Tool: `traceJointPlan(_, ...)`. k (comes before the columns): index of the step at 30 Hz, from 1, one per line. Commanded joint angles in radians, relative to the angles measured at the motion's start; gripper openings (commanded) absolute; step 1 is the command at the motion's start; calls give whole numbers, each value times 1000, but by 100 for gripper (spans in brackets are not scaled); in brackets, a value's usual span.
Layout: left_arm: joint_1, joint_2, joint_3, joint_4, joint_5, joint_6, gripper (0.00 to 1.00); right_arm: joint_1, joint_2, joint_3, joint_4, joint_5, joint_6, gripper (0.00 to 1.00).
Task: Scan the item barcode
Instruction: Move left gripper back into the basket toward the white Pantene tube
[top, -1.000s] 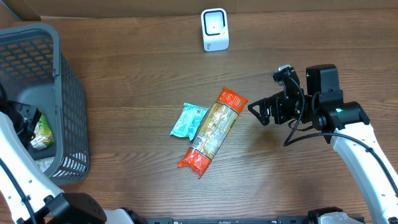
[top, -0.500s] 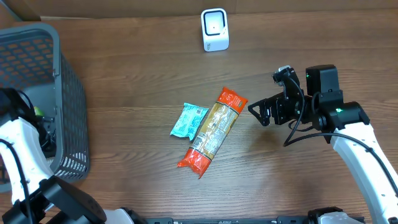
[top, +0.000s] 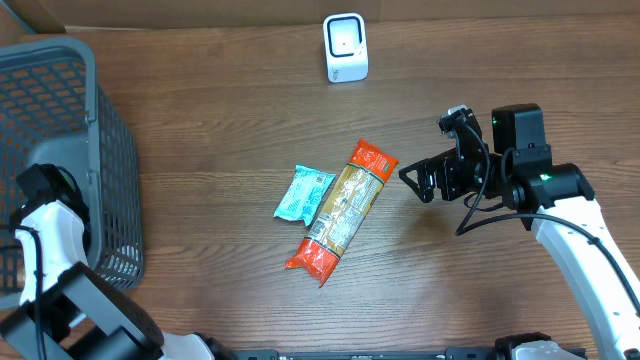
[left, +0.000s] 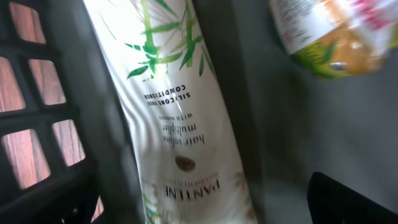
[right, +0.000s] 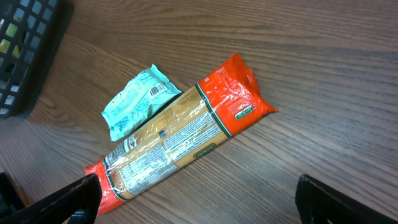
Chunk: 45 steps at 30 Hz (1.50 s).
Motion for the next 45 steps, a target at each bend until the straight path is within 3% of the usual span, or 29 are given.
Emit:
traceJointPlan(1, 4, 71, -16, 14, -35, -18, 97, -1, -4, 19, -3, 2, 3, 100)
traceJointPlan(5, 4, 143, -16, 20, -34, -33, 90, -1, -4, 19, -3, 2, 3, 100)
traceJointPlan(14, 3, 240, -16, 29, -35, -32, 37, -1, -4, 19, -2, 2, 3, 100)
traceJointPlan(17, 3, 241, -16, 28, -35, -15, 4, -1, -4, 19, -1, 2, 2, 100)
traceJointPlan(26, 3, 240, 32, -20, 15, 50, 4, -1, -4, 19, 2, 2, 3, 100)
traceJointPlan(38, -31, 180, 450, -268, 116, 184, 4, -1, -4, 19, 3, 2, 3, 100)
traceJointPlan(45, -61, 109, 597, -313, 124, 235, 4, -1, -4, 19, 4, 2, 3, 100)
